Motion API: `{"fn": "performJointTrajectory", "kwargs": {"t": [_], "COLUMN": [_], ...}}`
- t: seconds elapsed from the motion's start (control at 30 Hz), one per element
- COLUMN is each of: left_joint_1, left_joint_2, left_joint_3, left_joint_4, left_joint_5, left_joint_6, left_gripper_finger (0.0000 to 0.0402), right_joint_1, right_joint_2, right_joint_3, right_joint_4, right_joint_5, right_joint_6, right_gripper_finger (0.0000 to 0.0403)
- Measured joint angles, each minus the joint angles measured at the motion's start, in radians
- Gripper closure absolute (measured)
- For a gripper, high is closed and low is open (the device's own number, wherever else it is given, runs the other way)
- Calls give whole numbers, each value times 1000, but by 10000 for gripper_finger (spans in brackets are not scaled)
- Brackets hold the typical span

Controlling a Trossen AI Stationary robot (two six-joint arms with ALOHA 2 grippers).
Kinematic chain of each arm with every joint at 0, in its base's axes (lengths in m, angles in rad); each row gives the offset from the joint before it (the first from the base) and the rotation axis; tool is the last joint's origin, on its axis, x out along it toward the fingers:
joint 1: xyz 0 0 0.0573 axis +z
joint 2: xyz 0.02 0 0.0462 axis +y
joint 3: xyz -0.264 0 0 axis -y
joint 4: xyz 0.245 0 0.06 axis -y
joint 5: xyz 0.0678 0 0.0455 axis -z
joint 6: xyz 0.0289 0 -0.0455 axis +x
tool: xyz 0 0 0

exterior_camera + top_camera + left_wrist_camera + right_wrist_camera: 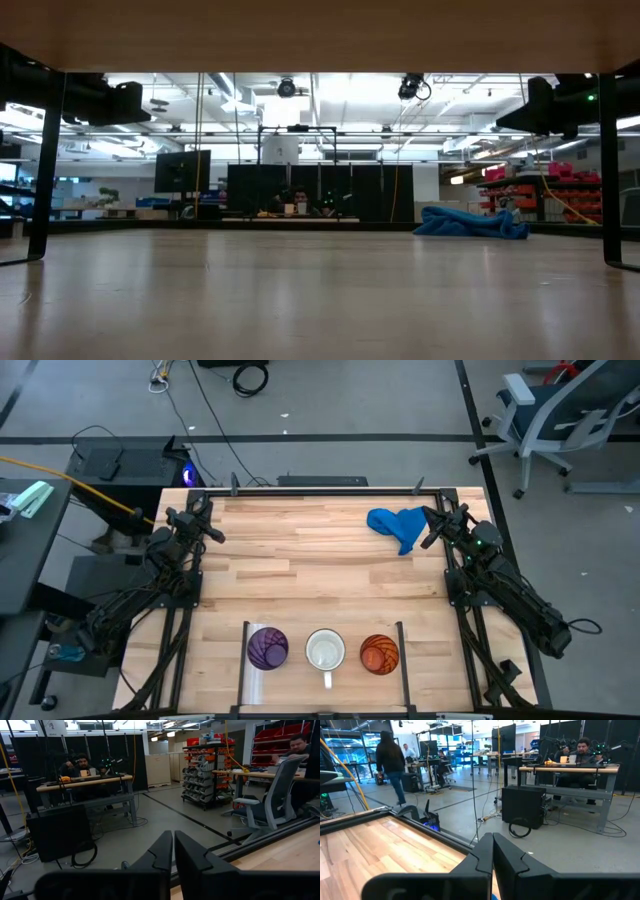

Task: Stack small to large cups/mugs on shelf
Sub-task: Return to Home Position

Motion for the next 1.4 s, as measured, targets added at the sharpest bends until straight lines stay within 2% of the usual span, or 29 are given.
{"fn": "performJointTrajectory", "kwargs": {"t": [0.53, 0.9, 1.4], "left_joint_1": [0, 0, 0], "left_joint_2": [0, 0, 0], "left_joint_3": [0, 0, 0], "left_joint_4": [0, 0, 0], "left_joint_5": [0, 0, 0], "left_joint_6": [0, 0, 0], "left_gripper_finger": [383, 369, 380], "right_joint_1": [0, 0, 0], "right_joint_2": [0, 0, 0], "right_joint_3": [0, 0, 0], "right_joint_4": [0, 0, 0], "right_joint_5": [0, 0, 0], "right_joint_6": [0, 0, 0], "right_gripper_finger": [386, 386, 386]}}
